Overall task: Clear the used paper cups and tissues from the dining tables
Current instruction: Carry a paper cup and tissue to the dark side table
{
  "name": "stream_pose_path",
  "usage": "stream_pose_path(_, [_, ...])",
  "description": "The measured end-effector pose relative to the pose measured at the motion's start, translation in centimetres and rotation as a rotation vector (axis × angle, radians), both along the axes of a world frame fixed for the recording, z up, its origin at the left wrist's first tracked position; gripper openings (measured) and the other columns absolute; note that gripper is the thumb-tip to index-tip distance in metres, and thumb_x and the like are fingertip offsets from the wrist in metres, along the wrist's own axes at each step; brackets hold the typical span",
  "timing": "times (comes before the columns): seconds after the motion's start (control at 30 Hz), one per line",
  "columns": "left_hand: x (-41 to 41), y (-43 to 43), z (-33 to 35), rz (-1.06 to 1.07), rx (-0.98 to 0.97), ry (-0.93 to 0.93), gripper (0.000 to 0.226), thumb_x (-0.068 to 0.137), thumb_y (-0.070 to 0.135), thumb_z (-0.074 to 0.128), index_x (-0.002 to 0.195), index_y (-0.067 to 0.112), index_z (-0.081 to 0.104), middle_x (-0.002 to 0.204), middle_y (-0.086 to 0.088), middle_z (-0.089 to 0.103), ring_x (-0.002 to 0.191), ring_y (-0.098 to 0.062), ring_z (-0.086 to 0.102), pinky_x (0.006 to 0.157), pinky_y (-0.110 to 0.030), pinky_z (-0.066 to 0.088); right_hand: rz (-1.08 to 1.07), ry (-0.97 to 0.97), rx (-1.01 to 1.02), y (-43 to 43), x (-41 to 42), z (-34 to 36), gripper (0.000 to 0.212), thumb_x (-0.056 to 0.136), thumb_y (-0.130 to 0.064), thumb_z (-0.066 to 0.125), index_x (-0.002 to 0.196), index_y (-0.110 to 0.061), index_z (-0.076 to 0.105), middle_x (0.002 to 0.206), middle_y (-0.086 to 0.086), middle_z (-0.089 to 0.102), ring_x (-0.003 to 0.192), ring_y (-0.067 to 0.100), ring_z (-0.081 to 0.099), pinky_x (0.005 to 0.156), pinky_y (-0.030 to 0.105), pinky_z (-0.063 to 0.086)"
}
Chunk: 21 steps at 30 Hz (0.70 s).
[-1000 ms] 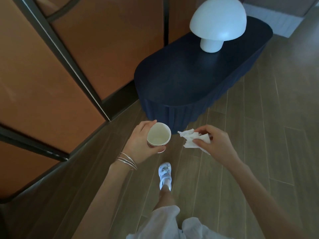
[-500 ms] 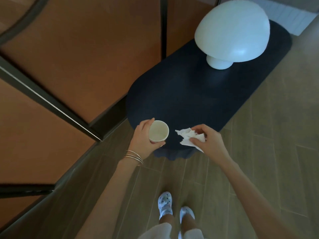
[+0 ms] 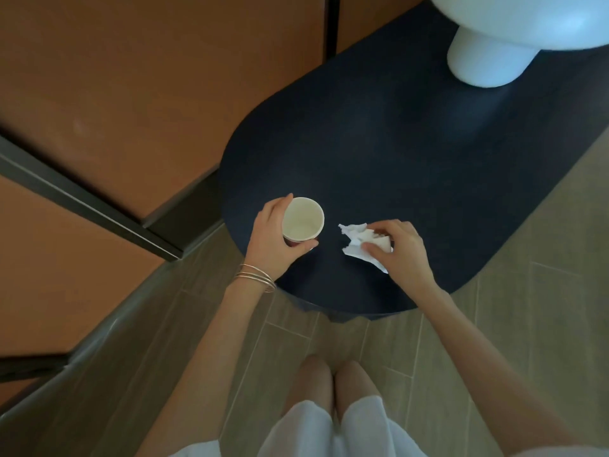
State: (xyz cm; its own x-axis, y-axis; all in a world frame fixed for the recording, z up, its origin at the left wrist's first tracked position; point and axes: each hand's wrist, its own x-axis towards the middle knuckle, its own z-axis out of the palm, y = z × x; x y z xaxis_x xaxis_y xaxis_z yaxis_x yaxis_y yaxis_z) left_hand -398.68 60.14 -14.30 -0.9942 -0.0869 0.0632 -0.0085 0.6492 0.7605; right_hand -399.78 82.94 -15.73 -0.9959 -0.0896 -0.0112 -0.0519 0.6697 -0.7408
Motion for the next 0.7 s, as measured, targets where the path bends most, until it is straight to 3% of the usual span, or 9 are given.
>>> stream_pose_path(0.23, [-1.9, 0.2, -0.5, -0.001, 0.022, 0.016, 0.085, 0.063, 0.03, 0.083, 0.134, 0.018, 0.039, 0.135, -0.003, 0.04, 0.123, -0.018, 0.04, 0.1, -0.028, 0.033, 0.017, -0.037, 0.025, 0.2, -1.0, -1.1, 0.031, 0.075, -0.018, 0.072, 0.105, -0.017, 0.063, 0.107, -0.005, 0.058, 0.099, 0.016, 0.054, 0.089, 0.034, 0.045])
stream_pose_path(0.43, [-0.9, -0.1, 3.3, -0.045, -0.04, -0.126, 0.089, 0.067, 0.036, 0.08, 0.139, 0.017, 0.032, 0.144, -0.002, 0.032, 0.13, -0.019, 0.035, 0.104, -0.029, 0.03, 0.083, -0.085, 0.117, 1.0, 0.1, 4.4, 0.035, 0.079, -0.022, 0.069, 0.113, -0.016, 0.061, 0.117, -0.002, 0.06, 0.104, 0.018, 0.056, 0.089, 0.033, 0.045])
stream_pose_path(0.7, [4.1, -1.9, 15.6, -0.079, -0.414, -0.117, 0.071, 0.083, 0.041, 0.06, 0.142, 0.014, 0.031, 0.147, -0.004, 0.034, 0.134, -0.024, 0.032, 0.107, -0.04, 0.031, 0.285, 0.096, 0.437, 1.0, 2.2, 16.3, 0.048, 0.085, -0.029, 0.064, 0.128, -0.013, 0.052, 0.133, 0.004, 0.053, 0.125, 0.021, 0.046, 0.108, 0.04, 0.029])
